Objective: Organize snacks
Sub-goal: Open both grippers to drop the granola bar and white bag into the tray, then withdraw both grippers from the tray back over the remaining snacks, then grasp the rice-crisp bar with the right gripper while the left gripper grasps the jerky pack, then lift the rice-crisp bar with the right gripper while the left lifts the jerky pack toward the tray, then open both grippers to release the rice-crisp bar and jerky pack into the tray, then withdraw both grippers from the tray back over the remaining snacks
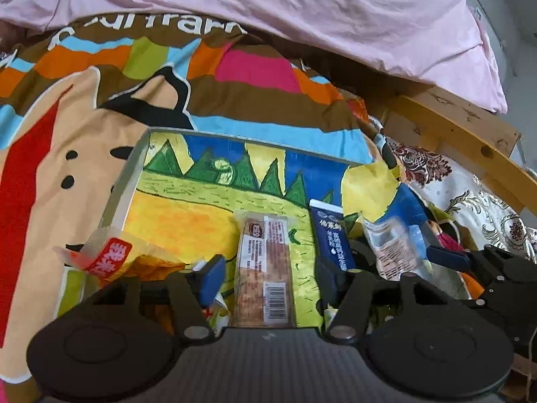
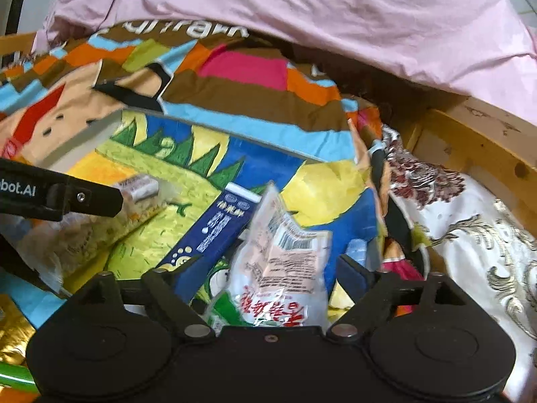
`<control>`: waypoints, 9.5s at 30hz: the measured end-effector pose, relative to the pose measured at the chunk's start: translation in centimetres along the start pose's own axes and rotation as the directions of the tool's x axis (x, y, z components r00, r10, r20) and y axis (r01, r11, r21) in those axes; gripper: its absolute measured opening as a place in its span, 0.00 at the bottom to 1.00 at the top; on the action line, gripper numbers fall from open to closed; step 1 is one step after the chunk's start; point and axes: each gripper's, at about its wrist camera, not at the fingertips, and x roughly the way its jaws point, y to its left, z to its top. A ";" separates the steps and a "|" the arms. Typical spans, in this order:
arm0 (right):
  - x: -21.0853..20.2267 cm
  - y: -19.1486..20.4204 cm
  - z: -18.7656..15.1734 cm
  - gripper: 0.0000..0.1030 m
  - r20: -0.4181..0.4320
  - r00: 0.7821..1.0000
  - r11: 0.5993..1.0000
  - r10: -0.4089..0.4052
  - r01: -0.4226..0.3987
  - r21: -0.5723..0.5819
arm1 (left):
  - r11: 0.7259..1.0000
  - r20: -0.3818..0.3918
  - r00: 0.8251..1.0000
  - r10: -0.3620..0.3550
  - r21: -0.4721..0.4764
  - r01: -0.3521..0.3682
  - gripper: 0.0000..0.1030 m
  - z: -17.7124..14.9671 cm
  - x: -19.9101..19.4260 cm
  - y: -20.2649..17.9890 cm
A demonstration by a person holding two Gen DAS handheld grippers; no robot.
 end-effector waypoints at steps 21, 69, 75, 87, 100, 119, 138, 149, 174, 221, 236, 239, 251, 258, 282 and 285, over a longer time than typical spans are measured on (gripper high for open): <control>-20.0 -2.8 -1.1 0.99 0.348 0.937 0.994 0.008 -0.045 0.097 | 0.998 0.289 0.955 0.063 -0.011 -0.062 0.99 1.3 -16.4 -4.0; -34.6 2.6 -10.9 0.99 0.195 0.979 0.995 0.052 -0.067 0.068 | 0.969 0.164 0.959 0.232 0.051 -0.243 1.00 -14.9 -31.1 -5.8; -33.8 2.8 -11.0 0.99 0.147 0.988 0.997 0.048 -0.057 0.057 | 0.976 0.096 0.973 0.209 0.037 -0.214 1.00 -14.7 -30.1 -5.0; -31.6 2.2 -10.5 0.99 0.039 0.996 0.994 0.078 -0.081 0.079 | 0.994 -0.070 0.993 0.096 0.057 -0.092 1.00 -13.6 -26.5 -4.3; -22.9 -1.0 -7.6 0.99 -0.099 0.976 0.979 0.193 -0.185 0.080 | 0.954 -0.065 0.998 -0.009 0.298 0.028 1.00 -12.8 -21.8 -7.0; -12.0 -1.0 -6.5 0.99 -0.184 0.914 0.921 0.362 -0.320 0.223 | 0.848 -0.218 0.966 -0.142 0.477 0.232 0.95 -14.7 -13.8 -10.0; -10.8 -0.8 -7.3 0.71 -0.269 0.916 0.937 0.298 -0.228 0.264 | 0.901 -0.274 0.956 -0.108 0.379 0.211 0.53 -14.5 -11.4 -8.7; -14.3 -2.8 -8.5 0.71 -0.293 0.898 0.918 0.328 -0.230 0.323 | 0.941 -0.307 0.951 -0.033 0.312 0.133 0.53 -14.6 -13.5 -8.2; -13.4 -0.7 -9.4 0.86 -0.349 0.900 0.958 0.261 -0.197 0.209 | 0.917 -0.269 0.963 0.027 0.390 0.083 0.51 -14.9 -12.6 -8.5; -15.7 -1.5 -3.9 0.70 0.089 0.993 0.994 -0.083 0.088 -0.063 | 0.966 0.099 0.993 -0.057 0.256 0.030 0.50 -6.4 -12.8 -8.0; -4.1 -3.9 -0.3 0.70 0.118 0.989 0.990 -0.089 0.075 0.117 | 0.990 0.211 0.976 -0.063 0.135 0.035 0.50 -2.4 -3.0 -5.0; -2.5 -4.0 -0.2 0.70 0.095 0.991 0.986 -0.089 0.074 0.152 | 0.990 0.210 0.976 -0.057 0.135 0.029 0.50 -2.6 -1.6 -4.7; 1.2 -2.9 -1.1 0.70 0.002 0.994 0.988 -0.111 0.110 0.107 | 0.988 0.078 0.993 -0.084 0.137 0.073 0.50 -2.3 2.1 -3.8; 1.8 -2.3 -1.6 0.70 -0.024 0.995 0.991 -0.097 0.099 0.089 | 0.987 0.055 0.994 -0.092 0.139 0.084 0.50 -2.0 2.6 -3.7; -8.0 -6.5 1.2 0.94 0.168 0.982 0.967 -0.083 0.039 0.252 | 0.995 0.166 0.981 -0.099 0.024 0.096 0.93 0.5 -4.8 -4.0; -10.8 -6.5 1.5 0.98 0.222 0.972 0.970 -0.078 0.022 0.242 | 0.997 0.211 0.975 -0.070 0.029 0.065 0.96 1.0 -7.1 -4.5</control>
